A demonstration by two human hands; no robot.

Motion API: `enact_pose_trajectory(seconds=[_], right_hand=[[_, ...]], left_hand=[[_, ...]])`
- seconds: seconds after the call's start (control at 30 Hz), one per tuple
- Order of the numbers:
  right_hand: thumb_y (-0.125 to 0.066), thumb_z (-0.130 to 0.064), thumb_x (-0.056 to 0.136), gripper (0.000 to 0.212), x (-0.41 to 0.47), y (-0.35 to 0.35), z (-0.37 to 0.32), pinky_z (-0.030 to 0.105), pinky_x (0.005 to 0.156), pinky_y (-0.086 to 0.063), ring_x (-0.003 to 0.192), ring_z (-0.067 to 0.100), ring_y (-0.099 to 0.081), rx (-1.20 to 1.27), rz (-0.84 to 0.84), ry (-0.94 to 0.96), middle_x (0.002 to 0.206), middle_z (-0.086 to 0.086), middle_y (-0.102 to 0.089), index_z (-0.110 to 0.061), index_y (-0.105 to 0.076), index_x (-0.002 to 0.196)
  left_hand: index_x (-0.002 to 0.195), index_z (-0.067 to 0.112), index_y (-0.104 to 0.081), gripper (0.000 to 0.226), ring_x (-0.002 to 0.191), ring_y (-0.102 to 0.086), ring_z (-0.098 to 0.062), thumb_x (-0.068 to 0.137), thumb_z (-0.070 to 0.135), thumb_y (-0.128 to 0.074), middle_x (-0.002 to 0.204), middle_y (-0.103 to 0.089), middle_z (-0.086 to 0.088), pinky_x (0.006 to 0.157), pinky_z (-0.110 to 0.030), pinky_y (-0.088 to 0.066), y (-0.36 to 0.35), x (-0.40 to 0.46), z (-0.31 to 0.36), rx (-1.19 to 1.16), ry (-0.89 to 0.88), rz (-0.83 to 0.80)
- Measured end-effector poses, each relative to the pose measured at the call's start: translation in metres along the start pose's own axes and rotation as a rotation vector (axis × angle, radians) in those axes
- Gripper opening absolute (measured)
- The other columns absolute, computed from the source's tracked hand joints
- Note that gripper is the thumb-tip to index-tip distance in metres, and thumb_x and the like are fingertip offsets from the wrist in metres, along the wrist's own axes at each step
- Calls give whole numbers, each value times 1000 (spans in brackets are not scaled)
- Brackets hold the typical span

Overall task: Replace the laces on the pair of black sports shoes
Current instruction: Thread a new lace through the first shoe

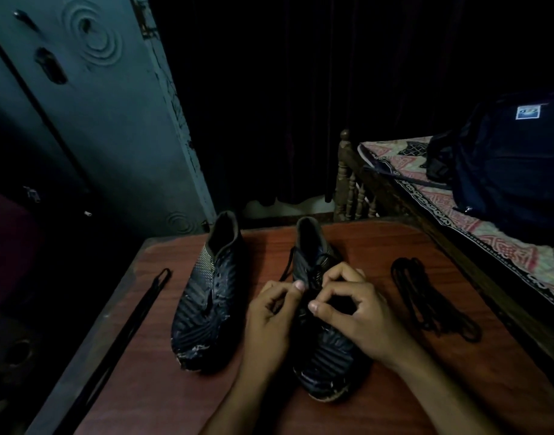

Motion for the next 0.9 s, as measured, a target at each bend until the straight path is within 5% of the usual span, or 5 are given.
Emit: enact_pose_trajectory(seconds=[0.23,0.4,0.63,0.8,0.9], right_hand=[[-66,-63,77,27,-1,-2,-5,5,91,-31,113,7,-48,-63,-4,22,99,-13,-52,-36,-71,73],[-63,-65,86,43,1,4,-1,15,73,-42,86,7,-61,108,175,-91,88,-9,-55,-26,-70,70],[-78,-27,87,20,4,3,7,17,78,-43,90,8,-60,69,149,-94,90,-10,-55,-25,-69,69],[-70,-55,72,22,3,1,2,15,92,-37,106,9,-53,72,-1,-74,98,-14,-53,-33,-71,71],[-68,-58,70,18,0,0,-1,7,92,-29,113,4,-46,6,-68,-33,102,-17,-53,-40,-70,70]], left_hand=[[80,12,-77,18,82,-63,-11,87,28,-76,85,-66,-3,76,-23,-48,3,1,0,-59,44,-30],[77,11,-75,24,84,-61,-14,81,35,-78,84,-64,-9,79,-22,-47,-1,-5,5,-35,-57,-170],[72,19,-74,21,87,-61,-13,84,36,-74,82,-63,-1,82,-27,-46,-7,-6,4,-12,-69,-257],[71,14,-66,37,76,-54,-11,91,46,-66,77,-58,1,72,-28,-43,-1,-1,1,-41,-2,-87],[76,25,-78,21,81,-63,-13,93,37,-73,82,-67,-2,76,-25,-48,-4,-2,1,44,-11,-81]])
Point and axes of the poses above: each hand's wrist, its own x-axis towards the middle knuckle, its own y-axis out of the back of the hand, z = x × y, the point moved 6 cm from there along x, towards the middle knuckle
